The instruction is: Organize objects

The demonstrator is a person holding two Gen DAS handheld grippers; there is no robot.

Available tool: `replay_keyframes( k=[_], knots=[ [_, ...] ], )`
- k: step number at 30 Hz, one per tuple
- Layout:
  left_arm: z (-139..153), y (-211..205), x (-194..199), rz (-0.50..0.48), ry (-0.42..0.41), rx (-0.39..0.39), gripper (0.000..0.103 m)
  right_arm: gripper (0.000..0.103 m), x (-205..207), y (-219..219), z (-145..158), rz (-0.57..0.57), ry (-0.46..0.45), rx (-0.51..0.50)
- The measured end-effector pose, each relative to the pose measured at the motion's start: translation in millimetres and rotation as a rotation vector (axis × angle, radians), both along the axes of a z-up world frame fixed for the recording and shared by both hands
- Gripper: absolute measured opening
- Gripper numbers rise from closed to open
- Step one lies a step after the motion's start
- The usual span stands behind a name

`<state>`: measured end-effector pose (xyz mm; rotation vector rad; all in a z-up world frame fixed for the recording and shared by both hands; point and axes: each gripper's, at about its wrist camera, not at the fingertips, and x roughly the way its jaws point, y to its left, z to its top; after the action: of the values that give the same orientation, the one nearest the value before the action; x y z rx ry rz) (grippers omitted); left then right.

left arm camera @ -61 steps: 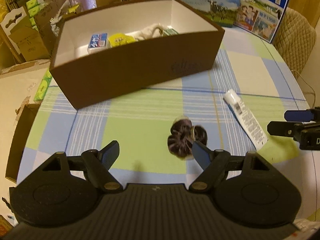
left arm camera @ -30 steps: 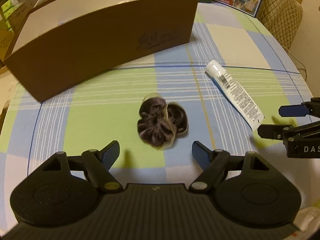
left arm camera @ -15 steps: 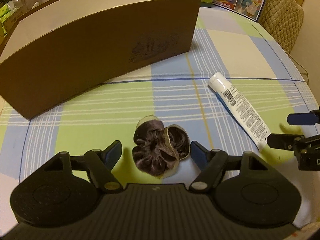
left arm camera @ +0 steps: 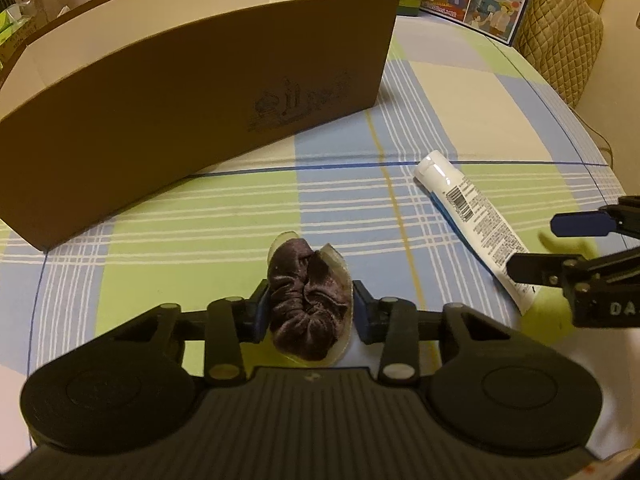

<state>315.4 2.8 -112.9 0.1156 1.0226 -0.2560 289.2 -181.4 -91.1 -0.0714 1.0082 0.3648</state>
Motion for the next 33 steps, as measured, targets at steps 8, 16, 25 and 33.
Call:
replay_keyframes(
  k=[8,16,25,33],
  knots=[
    [4,22,0,0.058,0.004,0.03,0.032,0.066,16,13,-11,0.044,0.006,0.002],
    [5,52,-8,0.136,0.021,0.038,0.032,0.066,27,24,-18,0.083,-0.012,-0.022],
    [6,66,-18,0.171,0.029,0.041,0.032,0.04,23,36,-21,0.153,-0.079,-0.073],
    [8,65,-19,0.17,0.028,0.044,0.032,0.038,19,40,-19,0.175,-0.06,-0.089]
  ],
)
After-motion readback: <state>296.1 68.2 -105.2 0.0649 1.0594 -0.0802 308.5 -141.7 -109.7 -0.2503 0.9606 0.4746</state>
